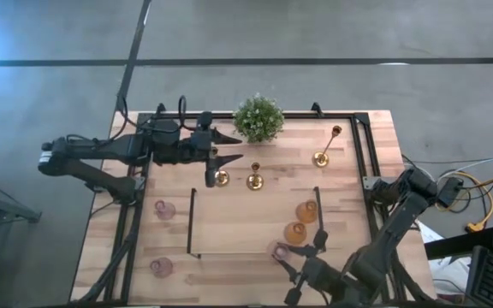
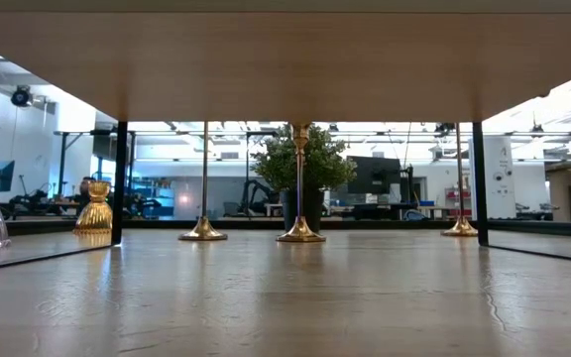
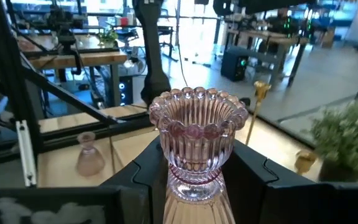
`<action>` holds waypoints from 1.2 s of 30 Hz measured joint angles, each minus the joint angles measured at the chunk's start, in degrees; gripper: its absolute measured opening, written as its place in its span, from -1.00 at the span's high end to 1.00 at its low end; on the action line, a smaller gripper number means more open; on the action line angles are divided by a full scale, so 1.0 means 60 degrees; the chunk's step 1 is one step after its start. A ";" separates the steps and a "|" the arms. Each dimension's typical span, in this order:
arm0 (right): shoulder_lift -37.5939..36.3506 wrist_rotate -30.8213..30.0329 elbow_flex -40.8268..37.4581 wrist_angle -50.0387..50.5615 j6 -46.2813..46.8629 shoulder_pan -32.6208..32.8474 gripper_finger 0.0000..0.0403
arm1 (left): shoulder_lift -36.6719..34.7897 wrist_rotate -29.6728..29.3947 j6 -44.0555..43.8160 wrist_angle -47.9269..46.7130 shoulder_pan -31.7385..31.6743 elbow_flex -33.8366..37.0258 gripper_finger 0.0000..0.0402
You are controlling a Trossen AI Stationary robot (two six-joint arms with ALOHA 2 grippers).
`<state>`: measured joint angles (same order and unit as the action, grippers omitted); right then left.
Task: Pick & Place candle stick holders
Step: Put the top violet candle holder on the shelf
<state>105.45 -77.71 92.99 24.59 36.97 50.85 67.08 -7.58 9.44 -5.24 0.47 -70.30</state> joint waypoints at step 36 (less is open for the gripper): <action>0.2079 -0.1041 -0.0154 -0.0133 0.3437 -0.0943 0.43 | -0.0206 -0.0007 0.0435 0.0722 -0.0018 0.0528 0.14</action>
<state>117.93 -83.96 92.06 23.79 57.59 45.19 65.84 -7.62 12.05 -0.91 0.36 -67.13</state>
